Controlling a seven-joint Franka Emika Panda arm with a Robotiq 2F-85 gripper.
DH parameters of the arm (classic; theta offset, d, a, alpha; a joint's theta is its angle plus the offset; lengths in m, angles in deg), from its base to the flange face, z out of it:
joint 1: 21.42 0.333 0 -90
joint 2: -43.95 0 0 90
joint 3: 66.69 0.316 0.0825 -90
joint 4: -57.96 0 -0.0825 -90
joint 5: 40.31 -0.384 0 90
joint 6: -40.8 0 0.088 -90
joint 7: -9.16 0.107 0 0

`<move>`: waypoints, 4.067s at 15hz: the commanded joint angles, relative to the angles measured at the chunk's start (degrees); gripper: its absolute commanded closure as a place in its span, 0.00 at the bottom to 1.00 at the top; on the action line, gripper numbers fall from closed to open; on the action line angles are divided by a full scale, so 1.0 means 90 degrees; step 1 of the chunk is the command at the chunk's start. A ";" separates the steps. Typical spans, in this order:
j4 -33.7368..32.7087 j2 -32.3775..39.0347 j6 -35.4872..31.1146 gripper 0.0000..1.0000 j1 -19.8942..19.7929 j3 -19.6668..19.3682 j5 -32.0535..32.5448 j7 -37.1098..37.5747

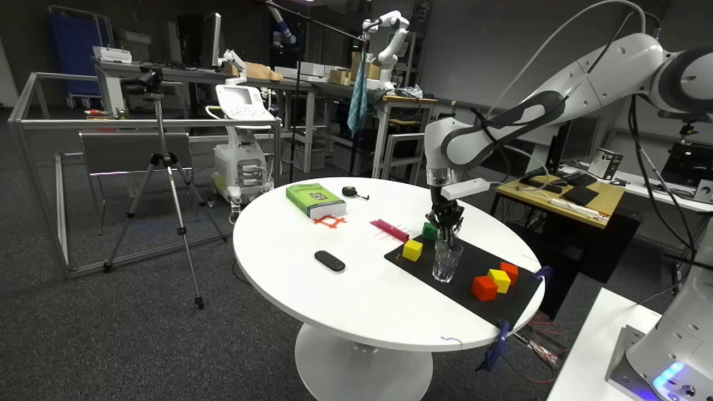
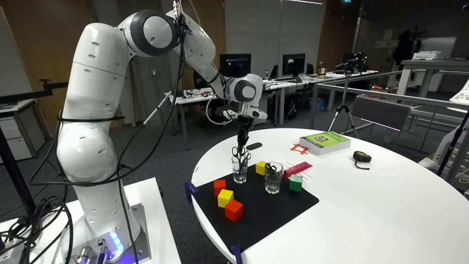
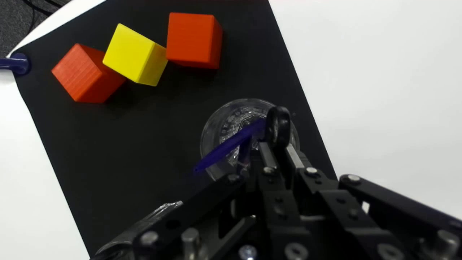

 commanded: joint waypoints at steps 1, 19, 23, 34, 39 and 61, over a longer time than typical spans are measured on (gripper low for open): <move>0.0094 -0.0351 0.0058 0.98 0.0007 0.0018 0.0009 -0.0190; 0.0506 -0.1685 -0.0124 0.98 -0.0215 0.0127 -0.0489 -0.0634; 0.0717 -0.2048 -0.0201 0.98 -0.0345 0.0102 -0.0817 -0.0779; 0.1253 -0.2762 -0.0648 0.98 -0.0988 -0.0170 -0.1180 -0.0719; 0.1243 -0.2746 -0.0802 0.98 -0.1240 -0.0337 -0.1442 -0.0719; 0.0836 -0.2263 -0.0811 0.98 -0.1428 -0.0470 -0.1505 -0.0545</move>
